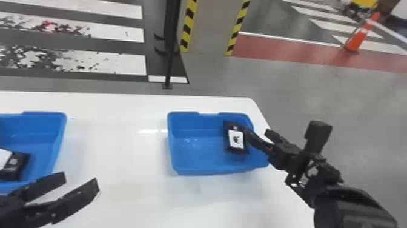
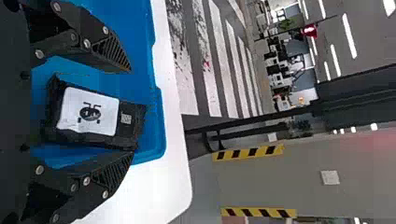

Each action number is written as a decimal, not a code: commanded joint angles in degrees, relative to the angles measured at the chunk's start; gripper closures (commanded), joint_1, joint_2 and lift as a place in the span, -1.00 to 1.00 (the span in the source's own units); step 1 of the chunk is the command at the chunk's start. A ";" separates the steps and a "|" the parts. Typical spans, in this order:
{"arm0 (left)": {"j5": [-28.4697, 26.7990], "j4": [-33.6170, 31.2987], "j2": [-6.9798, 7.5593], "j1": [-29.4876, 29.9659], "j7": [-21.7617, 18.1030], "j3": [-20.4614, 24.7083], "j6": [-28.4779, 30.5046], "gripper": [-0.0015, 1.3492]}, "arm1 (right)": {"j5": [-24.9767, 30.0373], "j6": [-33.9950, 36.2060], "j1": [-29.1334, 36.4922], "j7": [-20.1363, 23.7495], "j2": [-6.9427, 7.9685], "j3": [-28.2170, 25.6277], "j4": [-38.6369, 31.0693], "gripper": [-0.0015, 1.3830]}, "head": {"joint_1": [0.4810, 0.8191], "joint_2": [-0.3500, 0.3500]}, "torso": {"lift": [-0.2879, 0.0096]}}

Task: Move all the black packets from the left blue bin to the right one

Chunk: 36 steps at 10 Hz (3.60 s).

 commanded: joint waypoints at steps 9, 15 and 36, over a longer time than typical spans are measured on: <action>-5.90 -5.07 -6.86 10.40 9.29 8.22 -20.66 -0.75 | 2.40 -22.85 38.10 -0.92 7.67 13.32 -35.11 -0.82 | 0.27 0.06 | -0.01; -14.01 0.97 -5.54 0.98 13.33 12.10 -13.35 -0.75 | -1.82 -22.01 40.35 -0.92 5.39 18.00 -34.97 -0.81 | 0.27 0.67 | -0.01; -9.67 43.30 1.67 -29.53 13.59 4.68 -2.95 0.20 | -6.28 -16.81 39.09 -0.13 4.51 19.83 -32.44 -0.81 | 0.27 0.78 | -0.01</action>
